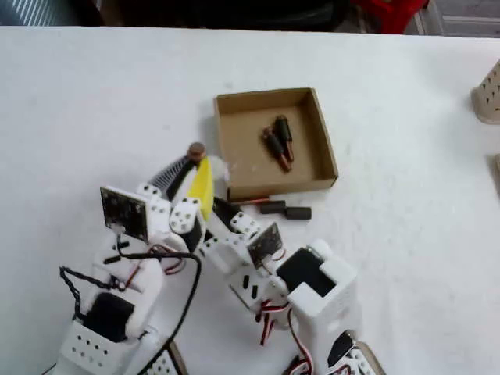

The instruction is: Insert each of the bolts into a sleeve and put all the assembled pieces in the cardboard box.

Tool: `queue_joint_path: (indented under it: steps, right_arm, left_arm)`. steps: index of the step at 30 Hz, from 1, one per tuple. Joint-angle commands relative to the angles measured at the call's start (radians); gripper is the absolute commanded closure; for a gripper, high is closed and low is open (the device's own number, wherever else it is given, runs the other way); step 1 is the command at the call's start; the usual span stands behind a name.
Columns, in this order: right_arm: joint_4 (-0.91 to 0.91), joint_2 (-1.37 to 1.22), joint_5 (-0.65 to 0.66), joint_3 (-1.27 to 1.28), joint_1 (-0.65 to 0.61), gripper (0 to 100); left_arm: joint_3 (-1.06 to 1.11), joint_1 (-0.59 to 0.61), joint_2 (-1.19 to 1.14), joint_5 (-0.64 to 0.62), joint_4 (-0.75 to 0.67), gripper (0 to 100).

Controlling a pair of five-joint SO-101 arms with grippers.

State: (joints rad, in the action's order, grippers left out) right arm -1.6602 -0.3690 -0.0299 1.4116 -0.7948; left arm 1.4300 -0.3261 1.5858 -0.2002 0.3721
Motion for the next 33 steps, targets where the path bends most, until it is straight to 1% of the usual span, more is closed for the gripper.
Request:
queue_joint_path:
  steps: [1, 3, 5, 13, 17, 25, 30, 33]
  right_arm:
    - [-0.027, 0.002, -0.002, -0.017, 0.008, 98.4]
    - [-0.027, 0.002, -0.002, -0.017, 0.01, 98.4]
    - [-0.028, 0.002, -0.002, -0.017, 0.01, 98.4]
    - [-0.033, 0.002, -0.002, -0.005, 0.01, 98.4]
    - [-0.03, 0.002, -0.002, -0.005, 0.01, 98.4]
    - [-0.028, 0.002, -0.002, -0.003, 0.01, 98.4]
    - [-0.028, 0.002, -0.002, -0.002, 0.01, 98.4]
    - [-0.028, 0.002, -0.002, -0.002, 0.01, 98.4]
  left_arm:
    - [-0.014, -0.01, 0.036, 0.011, 0.018, 98]
    - [-0.014, -0.01, 0.038, 0.011, 0.044, 98]
    - [0.005, -0.008, 0.038, 0.012, 0.04, 98]
    - [0.166, 0.058, 0.038, 0.012, -0.138, 98]
    - [0.149, 0.077, 0.038, 0.012, -0.167, 98]
    - [0.103, 0.091, 0.038, 0.011, -0.164, 98]
    - [0.091, 0.145, 0.039, 0.011, -0.17, 98]
    - [0.068, 0.151, 0.039, 0.011, -0.17, 98]
